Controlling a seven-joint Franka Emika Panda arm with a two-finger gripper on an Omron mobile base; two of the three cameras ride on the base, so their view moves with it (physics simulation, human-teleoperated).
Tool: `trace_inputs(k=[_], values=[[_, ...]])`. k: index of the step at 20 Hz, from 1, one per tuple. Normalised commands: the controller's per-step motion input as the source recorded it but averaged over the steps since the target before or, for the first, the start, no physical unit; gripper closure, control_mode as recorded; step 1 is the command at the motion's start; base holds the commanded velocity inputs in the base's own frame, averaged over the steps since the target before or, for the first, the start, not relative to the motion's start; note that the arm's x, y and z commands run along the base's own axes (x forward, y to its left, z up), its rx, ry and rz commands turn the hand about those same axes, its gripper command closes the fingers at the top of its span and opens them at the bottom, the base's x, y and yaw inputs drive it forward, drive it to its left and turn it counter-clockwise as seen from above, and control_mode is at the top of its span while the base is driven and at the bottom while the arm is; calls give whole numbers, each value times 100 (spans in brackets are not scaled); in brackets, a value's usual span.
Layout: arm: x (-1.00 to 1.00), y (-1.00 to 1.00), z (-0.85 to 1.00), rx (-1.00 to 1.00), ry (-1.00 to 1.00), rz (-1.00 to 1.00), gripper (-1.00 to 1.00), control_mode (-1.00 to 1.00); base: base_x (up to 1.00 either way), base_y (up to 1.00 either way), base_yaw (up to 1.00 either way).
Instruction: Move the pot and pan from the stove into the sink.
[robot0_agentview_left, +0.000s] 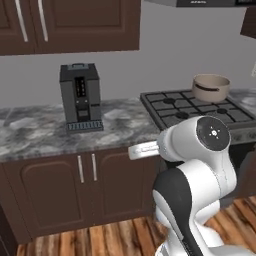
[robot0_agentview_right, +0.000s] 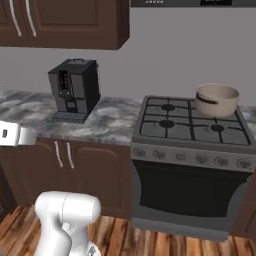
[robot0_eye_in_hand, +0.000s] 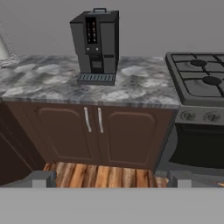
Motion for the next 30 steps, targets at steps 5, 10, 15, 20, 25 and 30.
trace_inputs(k=[5,10,15,20,25,30], values=[[0,0,0,0,0,0,-100,100,7,-77,0],[0,0,0,0,0,0,-100,100,6,-83,0],[0,0,0,0,0,0,-100,100,9,-89,0],[0,0,0,0,0,0,-100,100,8,-92,0],[0,0,0,0,0,0,-100,100,6,-92,0],[0,0,0,0,0,0,-100,100,5,-89,0]])
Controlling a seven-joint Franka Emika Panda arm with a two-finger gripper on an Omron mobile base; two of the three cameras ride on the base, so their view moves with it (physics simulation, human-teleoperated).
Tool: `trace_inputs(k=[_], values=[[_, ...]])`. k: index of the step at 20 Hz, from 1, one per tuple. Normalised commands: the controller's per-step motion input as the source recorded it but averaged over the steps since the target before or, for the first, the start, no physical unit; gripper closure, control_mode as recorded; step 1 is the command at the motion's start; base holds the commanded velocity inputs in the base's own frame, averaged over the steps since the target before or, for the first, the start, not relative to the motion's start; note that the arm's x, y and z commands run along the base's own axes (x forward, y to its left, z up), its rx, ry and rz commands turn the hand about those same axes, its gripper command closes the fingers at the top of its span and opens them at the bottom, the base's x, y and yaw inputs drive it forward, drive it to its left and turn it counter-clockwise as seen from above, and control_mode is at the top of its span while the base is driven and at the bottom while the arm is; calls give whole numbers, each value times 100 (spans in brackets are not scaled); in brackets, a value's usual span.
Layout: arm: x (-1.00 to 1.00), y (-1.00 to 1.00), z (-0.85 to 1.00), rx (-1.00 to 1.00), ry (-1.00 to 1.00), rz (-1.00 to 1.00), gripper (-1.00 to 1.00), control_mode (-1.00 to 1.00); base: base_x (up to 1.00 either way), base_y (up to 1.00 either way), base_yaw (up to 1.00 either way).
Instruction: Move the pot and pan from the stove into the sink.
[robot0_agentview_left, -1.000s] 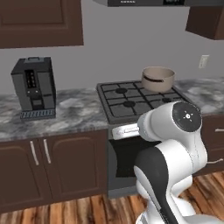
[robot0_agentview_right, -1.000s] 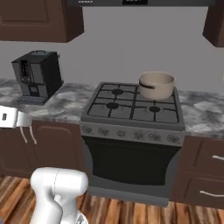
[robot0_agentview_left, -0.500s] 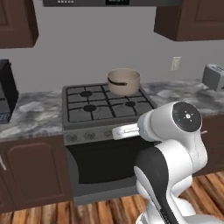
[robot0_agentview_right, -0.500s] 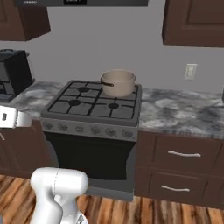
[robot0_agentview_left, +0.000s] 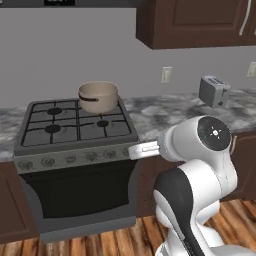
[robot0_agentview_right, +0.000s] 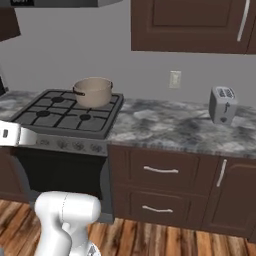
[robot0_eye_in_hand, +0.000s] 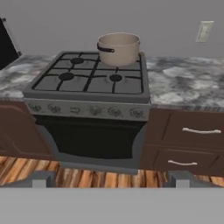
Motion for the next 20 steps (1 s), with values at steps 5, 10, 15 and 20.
trace_inputs(k=[5,10,15,20], values=[[0,0,0,0,0,0,-100,100,0,-24,4],[0,0,0,0,0,0,-100,100,24,0,-3],[0,0,0,0,0,0,-100,100,80,0,-6],[0,0,0,0,0,0,-100,100,95,0,-9]])
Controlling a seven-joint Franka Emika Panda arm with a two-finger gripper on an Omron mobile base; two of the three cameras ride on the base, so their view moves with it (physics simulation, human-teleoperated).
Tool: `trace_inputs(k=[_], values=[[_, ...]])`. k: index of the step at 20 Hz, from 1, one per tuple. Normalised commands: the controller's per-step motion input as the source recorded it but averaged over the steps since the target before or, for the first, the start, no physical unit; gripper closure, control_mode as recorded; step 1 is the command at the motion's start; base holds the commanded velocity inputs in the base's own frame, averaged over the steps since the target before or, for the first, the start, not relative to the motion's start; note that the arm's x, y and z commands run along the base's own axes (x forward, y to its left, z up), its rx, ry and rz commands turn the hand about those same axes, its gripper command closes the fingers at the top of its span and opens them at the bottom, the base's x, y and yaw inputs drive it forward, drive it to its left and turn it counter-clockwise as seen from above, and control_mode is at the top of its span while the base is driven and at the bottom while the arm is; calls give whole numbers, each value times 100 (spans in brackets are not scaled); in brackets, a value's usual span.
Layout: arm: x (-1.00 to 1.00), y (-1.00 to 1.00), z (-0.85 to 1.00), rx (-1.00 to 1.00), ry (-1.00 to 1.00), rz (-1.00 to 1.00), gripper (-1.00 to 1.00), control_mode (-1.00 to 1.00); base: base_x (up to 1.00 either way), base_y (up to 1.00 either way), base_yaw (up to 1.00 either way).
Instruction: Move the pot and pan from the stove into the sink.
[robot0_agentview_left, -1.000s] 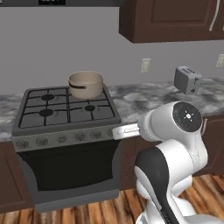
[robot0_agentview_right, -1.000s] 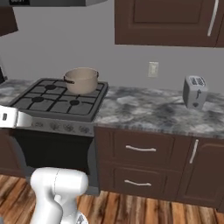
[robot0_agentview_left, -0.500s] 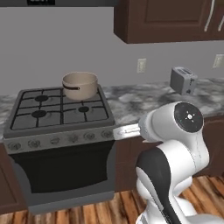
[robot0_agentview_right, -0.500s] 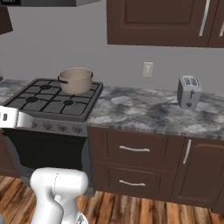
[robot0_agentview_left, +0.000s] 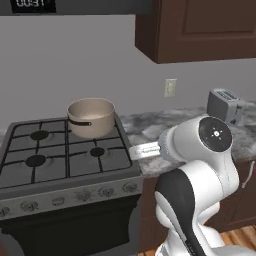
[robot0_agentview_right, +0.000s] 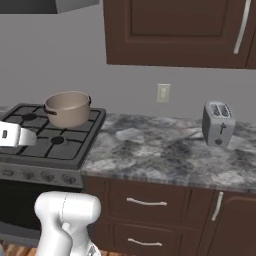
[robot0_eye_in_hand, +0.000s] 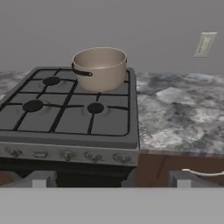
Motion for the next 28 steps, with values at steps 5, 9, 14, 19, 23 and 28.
trace_inputs(k=[5,9,14,19,23,28], values=[[0,0,0,0,0,0,-100,-100,54,0,-6],[3,0,0,5,1,0,-100,-100,0,0,0],[16,0,1,14,9,-2,-100,-100,0,0,0],[0,0,0,9,3,0,-100,-100,0,0,0],[28,11,0,0,0,-7,-100,-100,0,0,0],[60,14,0,0,0,-19,-100,-100,0,0,0]])
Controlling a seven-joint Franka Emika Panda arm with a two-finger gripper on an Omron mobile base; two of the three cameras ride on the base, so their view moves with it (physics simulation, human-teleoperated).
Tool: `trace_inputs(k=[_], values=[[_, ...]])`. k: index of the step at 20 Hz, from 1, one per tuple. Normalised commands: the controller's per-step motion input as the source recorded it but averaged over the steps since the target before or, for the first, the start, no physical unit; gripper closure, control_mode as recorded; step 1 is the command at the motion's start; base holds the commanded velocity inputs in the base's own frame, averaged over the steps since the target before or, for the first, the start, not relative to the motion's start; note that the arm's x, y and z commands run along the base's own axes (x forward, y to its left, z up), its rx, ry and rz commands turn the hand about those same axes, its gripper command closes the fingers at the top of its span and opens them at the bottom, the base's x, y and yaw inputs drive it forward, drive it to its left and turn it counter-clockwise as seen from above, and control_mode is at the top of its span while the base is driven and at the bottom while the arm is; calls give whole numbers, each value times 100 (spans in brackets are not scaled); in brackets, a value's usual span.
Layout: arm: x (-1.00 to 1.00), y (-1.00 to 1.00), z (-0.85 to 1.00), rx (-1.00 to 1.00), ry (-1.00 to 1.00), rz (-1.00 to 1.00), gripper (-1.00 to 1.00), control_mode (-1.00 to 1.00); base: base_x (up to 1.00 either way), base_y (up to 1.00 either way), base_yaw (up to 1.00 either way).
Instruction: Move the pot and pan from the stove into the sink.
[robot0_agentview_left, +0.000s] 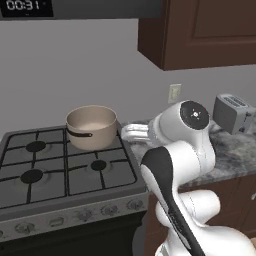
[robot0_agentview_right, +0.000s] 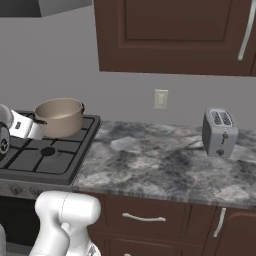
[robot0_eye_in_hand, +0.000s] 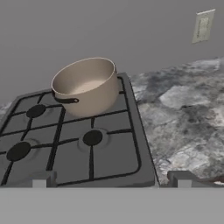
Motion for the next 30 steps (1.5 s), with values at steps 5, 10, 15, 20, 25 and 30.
trace_inputs(k=[5,10,15,20,25,30], values=[[37,0,0,12,2,-17,-100,-100,0,0,0],[14,-1,0,14,1,-4,-100,-100,0,0,0],[4,0,-1,4,0,-1,-100,-100,0,0,0],[38,0,-10,13,0,-2,-100,-100,0,0,0],[49,0,-17,10,0,-3,-100,-100,0,0,0],[59,4,-22,4,1,-4,-100,-100,0,0,0]])
